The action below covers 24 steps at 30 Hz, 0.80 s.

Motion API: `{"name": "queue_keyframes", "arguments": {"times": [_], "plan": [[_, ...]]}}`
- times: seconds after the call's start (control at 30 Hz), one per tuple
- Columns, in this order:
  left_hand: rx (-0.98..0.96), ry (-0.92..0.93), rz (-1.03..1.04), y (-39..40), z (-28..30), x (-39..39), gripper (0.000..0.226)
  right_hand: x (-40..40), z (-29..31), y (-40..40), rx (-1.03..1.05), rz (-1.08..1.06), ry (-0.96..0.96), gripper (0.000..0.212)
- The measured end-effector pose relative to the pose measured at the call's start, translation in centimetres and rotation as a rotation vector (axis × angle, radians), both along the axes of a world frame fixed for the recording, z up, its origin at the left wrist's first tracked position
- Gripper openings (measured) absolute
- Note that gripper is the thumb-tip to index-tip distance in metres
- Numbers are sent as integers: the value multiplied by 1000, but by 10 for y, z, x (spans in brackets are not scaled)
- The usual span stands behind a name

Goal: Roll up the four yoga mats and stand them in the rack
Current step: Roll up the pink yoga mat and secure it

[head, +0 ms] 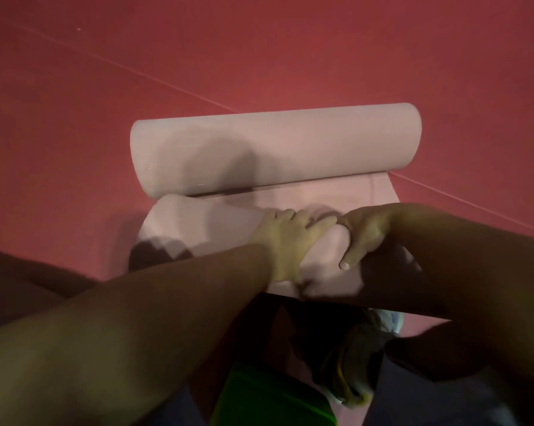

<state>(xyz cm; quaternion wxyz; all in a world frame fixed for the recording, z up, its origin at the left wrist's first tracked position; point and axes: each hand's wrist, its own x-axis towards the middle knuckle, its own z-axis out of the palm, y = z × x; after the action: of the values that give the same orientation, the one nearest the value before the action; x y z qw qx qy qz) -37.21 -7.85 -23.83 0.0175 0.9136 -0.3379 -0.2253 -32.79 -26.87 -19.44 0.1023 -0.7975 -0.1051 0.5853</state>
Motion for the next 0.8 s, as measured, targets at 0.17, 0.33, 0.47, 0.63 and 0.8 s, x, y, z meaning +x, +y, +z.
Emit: {"name": "queue_keyframes", "arguments": {"times": [0.17,0.33,0.47,0.63,0.8], "plan": [[-57,-116,-96,-35,12,14,128,-1,7,-40,-71,-96,-13,50],[1,-70,-26,-35,10,0,108,-7,1,-28,-53,-46,-23,73],[85,44,4,-13,-11,-16,108,-12,-14,-7,39,-54,12,99],[147,409,19,8,-5,-14,95,-28,-30,23,43,1,43,61],[183,502,60,8,-15,-14,94,-65,-67,39,-41,5,-79,66]]}}
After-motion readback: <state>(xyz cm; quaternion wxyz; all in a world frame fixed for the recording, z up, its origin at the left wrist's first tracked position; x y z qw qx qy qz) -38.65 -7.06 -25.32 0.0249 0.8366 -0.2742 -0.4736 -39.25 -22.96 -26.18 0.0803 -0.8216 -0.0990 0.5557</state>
